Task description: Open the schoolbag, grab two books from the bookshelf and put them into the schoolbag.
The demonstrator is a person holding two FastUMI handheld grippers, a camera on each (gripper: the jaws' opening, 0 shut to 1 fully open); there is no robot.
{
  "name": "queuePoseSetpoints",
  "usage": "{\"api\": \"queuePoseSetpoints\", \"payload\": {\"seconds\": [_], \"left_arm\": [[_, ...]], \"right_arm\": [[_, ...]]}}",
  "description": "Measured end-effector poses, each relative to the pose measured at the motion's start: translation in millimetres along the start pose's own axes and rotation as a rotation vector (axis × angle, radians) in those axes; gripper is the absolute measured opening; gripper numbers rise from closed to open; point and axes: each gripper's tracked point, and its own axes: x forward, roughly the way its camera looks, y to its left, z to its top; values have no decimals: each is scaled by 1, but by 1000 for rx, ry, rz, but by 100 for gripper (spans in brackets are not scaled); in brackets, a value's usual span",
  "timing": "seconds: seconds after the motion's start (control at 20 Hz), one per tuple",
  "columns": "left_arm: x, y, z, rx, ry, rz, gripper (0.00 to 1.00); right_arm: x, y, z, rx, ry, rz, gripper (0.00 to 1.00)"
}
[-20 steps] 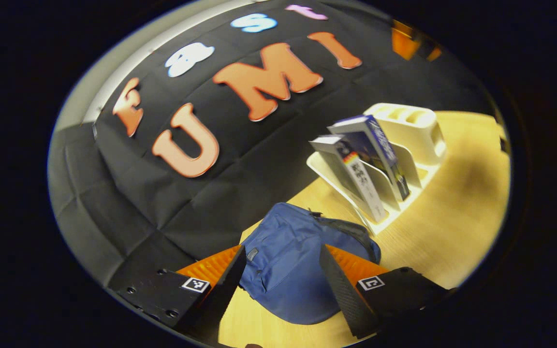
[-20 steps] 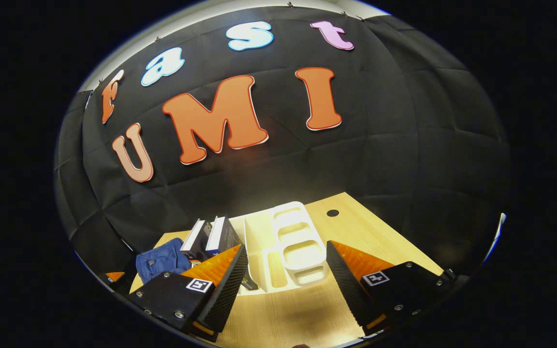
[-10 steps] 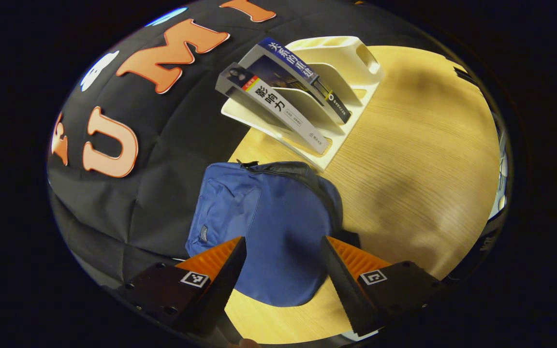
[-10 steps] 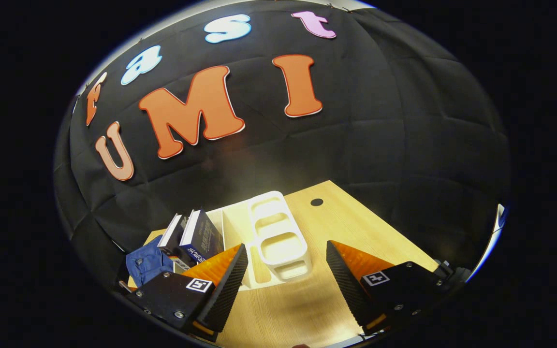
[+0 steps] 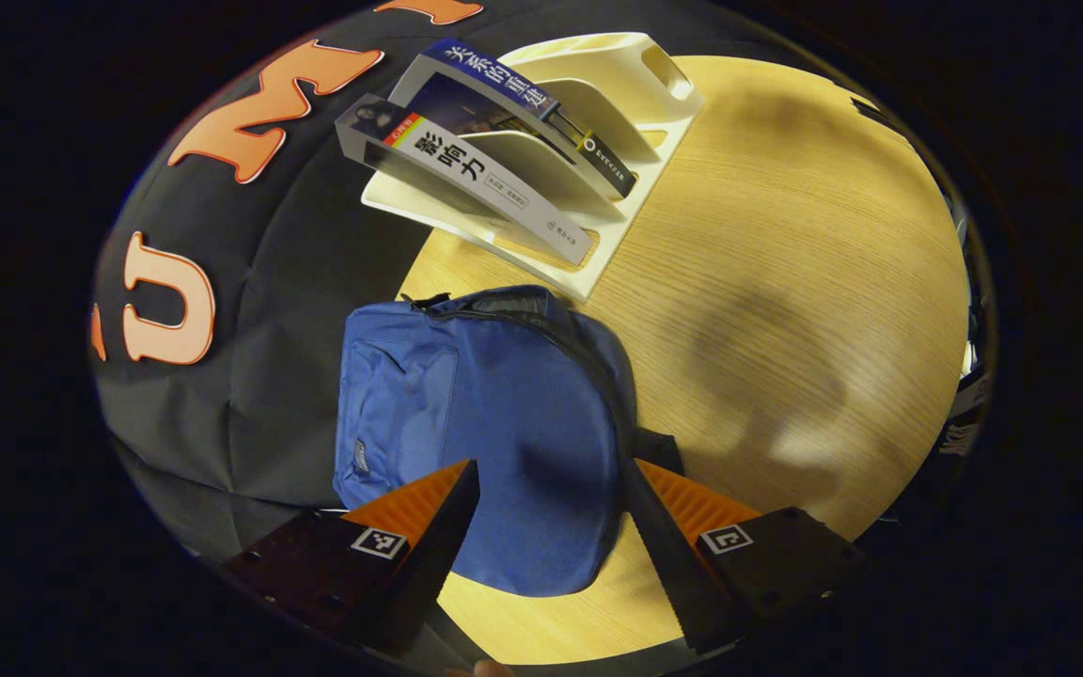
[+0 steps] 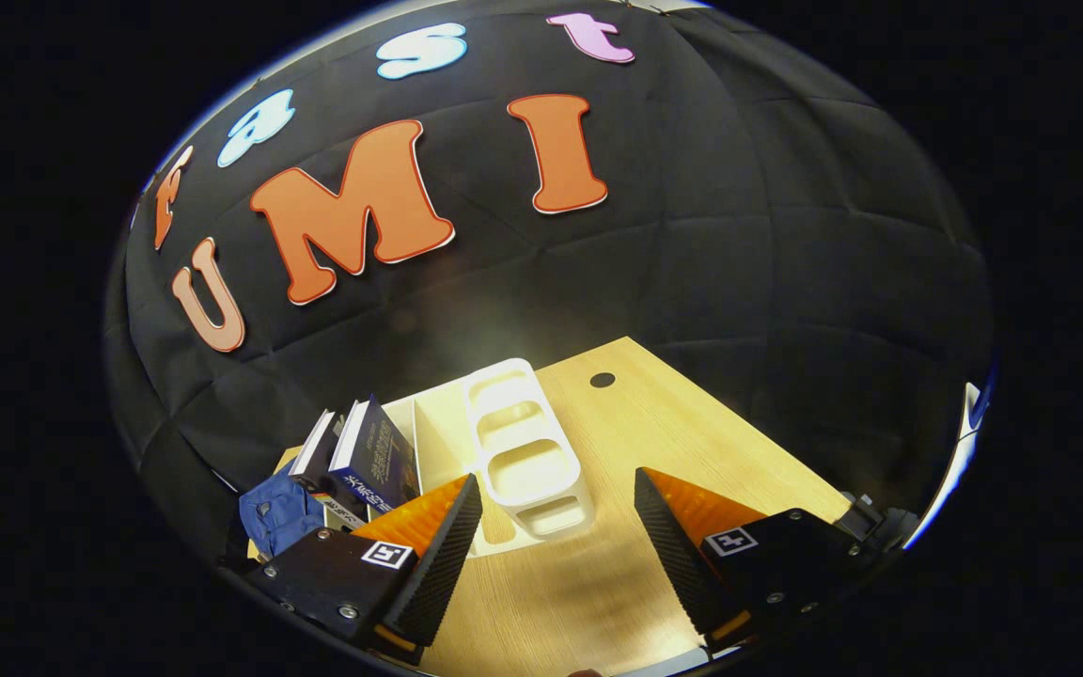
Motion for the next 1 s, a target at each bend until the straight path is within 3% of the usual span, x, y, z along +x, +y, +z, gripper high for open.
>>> {"api": "queuePoseSetpoints", "payload": {"seconds": [0.15, 0.35, 0.45, 0.65, 0.7, 0.8, 0.85, 1.0], "left_arm": [[4, -7, -4, -11, 17, -19, 98], [7, 1, -11, 8, 41, 13, 97], [11, -5, -15, -20, 56, -15, 95], [9, -6, -15, -27, 72, -13, 61], [9, -7, -14, -26, 69, -12, 45], [10, -12, -23, -25, 123, -21, 36], [13, -15, -25, -27, 144, -32, 5], [17, -16, -20, -32, 112, -60, 2]], "right_arm": [[2, 3, -3, 9, 13, 3, 97], [1, 8, -6, 5, 23, 14, 97], [2, 11, -9, 10, 31, 23, 97], [-1, 10, -11, 19, 42, 30, 97], [-1, 10, -11, 17, 43, 32, 97], [-2, 10, -12, 22, 47, 39, 97], [-1, 12, -11, 28, 48, 44, 97], [-5, 8, -11, 21, 43, 53, 97]]}}
